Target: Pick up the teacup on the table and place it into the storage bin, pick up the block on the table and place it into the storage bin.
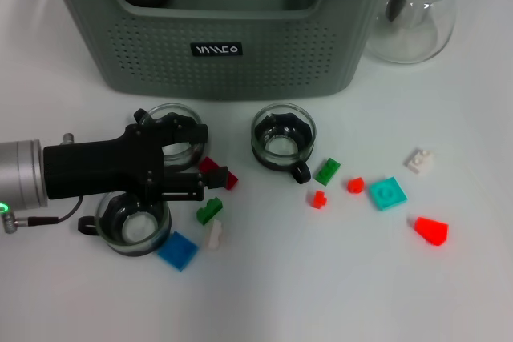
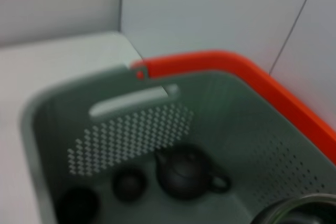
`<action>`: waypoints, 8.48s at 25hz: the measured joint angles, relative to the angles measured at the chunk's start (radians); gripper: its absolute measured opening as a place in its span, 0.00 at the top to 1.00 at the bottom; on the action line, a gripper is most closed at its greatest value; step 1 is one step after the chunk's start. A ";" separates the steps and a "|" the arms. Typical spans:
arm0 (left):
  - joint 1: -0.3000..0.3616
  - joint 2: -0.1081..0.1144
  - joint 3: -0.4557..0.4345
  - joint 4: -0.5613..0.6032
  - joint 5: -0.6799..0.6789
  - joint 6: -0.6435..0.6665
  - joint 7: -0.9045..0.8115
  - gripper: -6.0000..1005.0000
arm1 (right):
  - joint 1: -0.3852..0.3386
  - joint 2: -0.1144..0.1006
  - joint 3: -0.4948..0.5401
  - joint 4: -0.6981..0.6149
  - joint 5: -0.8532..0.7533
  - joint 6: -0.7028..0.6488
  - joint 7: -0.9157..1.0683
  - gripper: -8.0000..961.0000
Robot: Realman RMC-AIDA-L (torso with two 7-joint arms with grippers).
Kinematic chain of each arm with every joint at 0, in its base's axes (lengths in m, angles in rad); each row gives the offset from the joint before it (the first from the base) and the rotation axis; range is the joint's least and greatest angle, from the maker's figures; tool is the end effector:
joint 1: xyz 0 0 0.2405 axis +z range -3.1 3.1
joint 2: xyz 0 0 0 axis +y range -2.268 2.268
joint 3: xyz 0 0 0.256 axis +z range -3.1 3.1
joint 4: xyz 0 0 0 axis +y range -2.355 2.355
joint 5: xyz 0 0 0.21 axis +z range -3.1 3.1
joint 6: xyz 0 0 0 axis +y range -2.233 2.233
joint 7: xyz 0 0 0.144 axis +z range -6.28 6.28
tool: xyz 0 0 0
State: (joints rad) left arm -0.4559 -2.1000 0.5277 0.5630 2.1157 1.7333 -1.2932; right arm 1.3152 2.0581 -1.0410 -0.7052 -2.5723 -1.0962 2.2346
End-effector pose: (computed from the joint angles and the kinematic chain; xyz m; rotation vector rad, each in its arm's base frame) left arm -0.2836 0.2770 -0.0133 -2.7689 -0.7445 -0.8674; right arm 0.0040 0.4832 -0.0200 -2.6265 0.3189 -0.0826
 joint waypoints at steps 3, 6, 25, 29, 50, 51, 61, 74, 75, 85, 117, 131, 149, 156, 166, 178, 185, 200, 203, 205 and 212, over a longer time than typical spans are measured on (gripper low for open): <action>0.000 0.000 0.000 0.000 0.002 0.000 -0.002 0.13 | 0.026 0.026 -0.021 0.059 -0.066 0.078 0.013 0.93; 0.001 0.000 0.000 -0.002 0.003 0.000 -0.003 0.13 | 0.038 0.037 -0.050 0.112 -0.100 0.141 0.028 0.93; 0.005 -0.006 0.001 -0.009 0.007 -0.012 0.001 0.13 | -0.011 0.035 -0.086 0.235 -0.107 0.251 0.046 0.93; 0.003 -0.007 0.001 -0.009 0.007 -0.012 0.001 0.13 | -0.016 0.036 -0.087 0.249 -0.108 0.261 0.042 0.93; 0.008 -0.009 0.008 -0.010 0.007 -0.014 -0.001 0.13 | -0.036 0.039 -0.114 0.253 -0.108 0.262 0.049 0.93; 0.008 -0.009 0.008 -0.010 0.007 -0.014 -0.001 0.13 | -0.037 0.039 -0.114 0.254 -0.108 0.260 0.050 0.93; 0.009 -0.009 0.008 -0.011 0.007 -0.014 -0.001 0.13 | -0.043 0.037 -0.131 0.247 -0.108 0.230 0.080 0.93; 0.010 -0.009 0.008 -0.011 0.007 -0.014 0.002 0.13 | -0.045 0.037 -0.131 0.244 -0.108 0.223 0.084 0.92; 0.010 -0.009 0.008 -0.011 0.007 -0.014 0.002 0.13 | -0.045 0.037 -0.131 0.243 -0.108 0.222 0.084 0.92; 0.010 -0.009 0.008 -0.011 0.007 -0.014 0.001 0.13 | -0.046 0.035 -0.133 0.226 -0.108 0.216 0.086 0.81; 0.017 -0.005 0.002 -0.006 0.009 -0.014 0.000 0.13 | -0.544 -0.018 -0.061 -0.735 0.533 -0.654 -0.164 0.40; 0.013 0.000 0.001 -0.003 0.009 -0.017 0.001 0.13 | -0.577 0.041 -0.188 -0.640 0.185 -0.753 -0.144 0.39; 0.016 0.000 0.002 -0.003 0.010 -0.026 0.005 0.13 | -0.410 0.049 -0.618 -0.324 0.167 -0.282 -0.018 0.39; 0.016 0.000 0.002 -0.005 0.010 -0.029 0.006 0.13 | -0.379 0.053 -0.705 -0.241 0.179 -0.167 -0.005 0.39; 0.012 0.000 0.002 -0.008 0.010 -0.038 0.006 0.13 | -0.369 0.056 -0.775 -0.182 0.223 -0.079 -0.004 0.39; 0.011 0.000 0.002 -0.006 0.010 -0.049 0.006 0.13 | -0.368 0.055 -0.786 -0.175 0.229 -0.063 -0.005 0.29; 0.011 0.000 0.002 -0.008 0.010 -0.051 0.006 0.13 | -0.359 0.056 -0.823 -0.143 0.228 -0.040 0.002 0.18; 0.013 0.000 0.001 -0.008 0.010 -0.052 0.006 0.13 | -0.361 0.054 -0.844 -0.150 0.233 -0.037 0.020 0.47; 0.014 0.000 0.002 -0.008 0.010 -0.052 0.007 0.13 | -0.363 0.053 -0.838 -0.156 0.233 -0.048 0.020 0.62; 0.017 0.000 0.002 -0.007 0.010 -0.053 0.008 0.13 | -0.367 0.050 -0.829 -0.170 0.233 -0.066 0.022 0.72; 0.020 -0.001 0.002 -0.005 0.010 -0.050 0.008 0.13 | -0.415 0.040 -0.711 -0.296 0.217 -0.238 0.020 0.94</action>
State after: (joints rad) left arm -0.4357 -2.1014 0.5293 0.5583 2.1260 1.6838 -1.2854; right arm 0.9001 2.0978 -1.7519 -1.0010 -2.3549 -1.3345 2.2549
